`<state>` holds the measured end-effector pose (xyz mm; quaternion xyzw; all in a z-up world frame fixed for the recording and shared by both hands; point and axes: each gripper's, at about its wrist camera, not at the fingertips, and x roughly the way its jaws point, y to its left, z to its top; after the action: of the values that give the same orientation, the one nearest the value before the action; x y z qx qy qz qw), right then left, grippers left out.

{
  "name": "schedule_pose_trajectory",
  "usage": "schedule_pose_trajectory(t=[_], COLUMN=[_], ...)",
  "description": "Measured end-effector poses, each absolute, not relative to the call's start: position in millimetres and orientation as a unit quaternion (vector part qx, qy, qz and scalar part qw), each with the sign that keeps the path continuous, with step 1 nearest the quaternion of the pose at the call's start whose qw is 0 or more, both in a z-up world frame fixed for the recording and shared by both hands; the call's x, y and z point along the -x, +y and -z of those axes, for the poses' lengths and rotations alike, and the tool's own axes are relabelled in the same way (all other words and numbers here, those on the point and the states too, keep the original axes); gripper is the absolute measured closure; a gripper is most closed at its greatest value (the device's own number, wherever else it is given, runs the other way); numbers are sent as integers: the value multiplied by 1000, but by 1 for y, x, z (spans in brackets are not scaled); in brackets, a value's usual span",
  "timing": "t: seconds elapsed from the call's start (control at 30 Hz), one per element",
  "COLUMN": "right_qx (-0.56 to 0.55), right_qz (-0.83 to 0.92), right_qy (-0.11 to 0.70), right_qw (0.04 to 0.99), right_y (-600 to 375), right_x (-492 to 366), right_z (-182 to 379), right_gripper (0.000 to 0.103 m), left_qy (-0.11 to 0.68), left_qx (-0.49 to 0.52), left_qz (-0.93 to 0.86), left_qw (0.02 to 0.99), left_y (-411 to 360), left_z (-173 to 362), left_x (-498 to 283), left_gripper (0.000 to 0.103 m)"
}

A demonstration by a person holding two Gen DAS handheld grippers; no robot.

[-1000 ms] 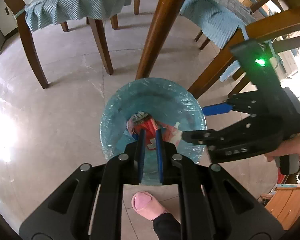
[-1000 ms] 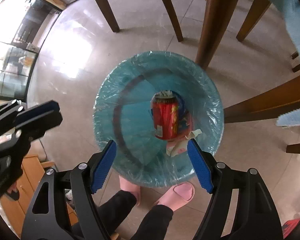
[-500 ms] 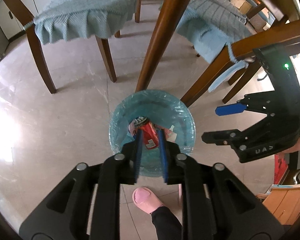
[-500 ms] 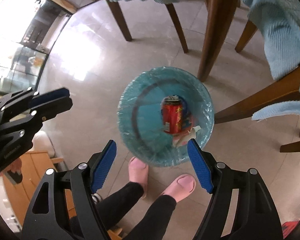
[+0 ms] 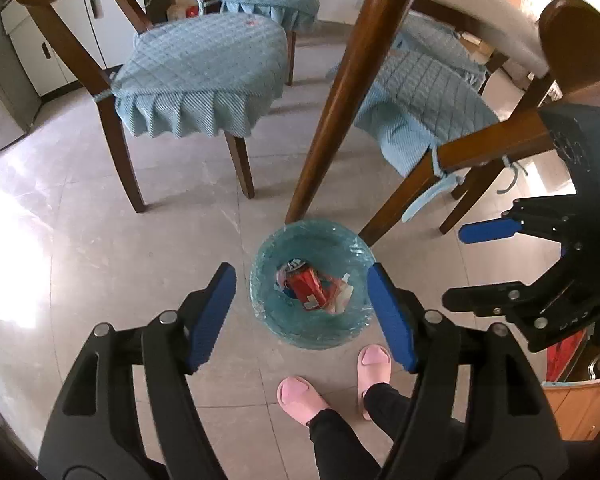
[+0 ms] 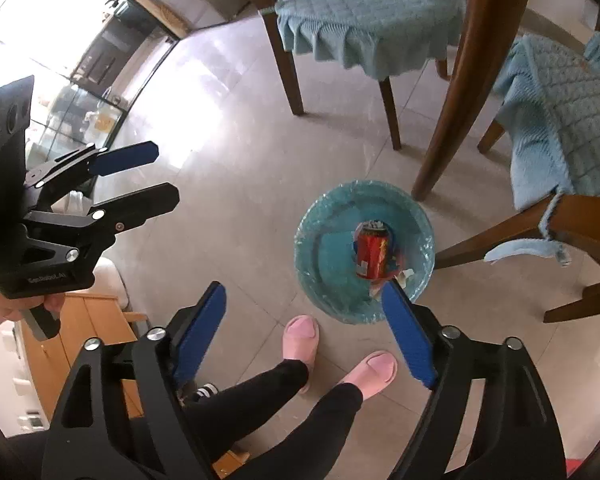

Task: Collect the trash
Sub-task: 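Raise both grippers from the bin back toward the table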

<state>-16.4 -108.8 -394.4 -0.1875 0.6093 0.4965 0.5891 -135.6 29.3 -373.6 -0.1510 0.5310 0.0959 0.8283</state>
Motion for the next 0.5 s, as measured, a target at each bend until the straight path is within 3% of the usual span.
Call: schedule_pose_trajectory(t=[0.07,0.17,0.5], right_qx=[183,192,191], right_qz=[-500,-505,-497], right_qy=[606,599,586], right_qw=[591,591,611], right_y=[-108,-105,-116], right_x=[17,22,24], right_z=[380,360,293], right_gripper=[20,17,14], left_qy=[532,523,508], left_qx=[148,149,153], left_qz=[-105,-117,-121], left_qw=[827,831,839], left_y=[33,39,41], left_z=[361,341,283], left_x=[138,143,159], left_gripper=[27,21,8])
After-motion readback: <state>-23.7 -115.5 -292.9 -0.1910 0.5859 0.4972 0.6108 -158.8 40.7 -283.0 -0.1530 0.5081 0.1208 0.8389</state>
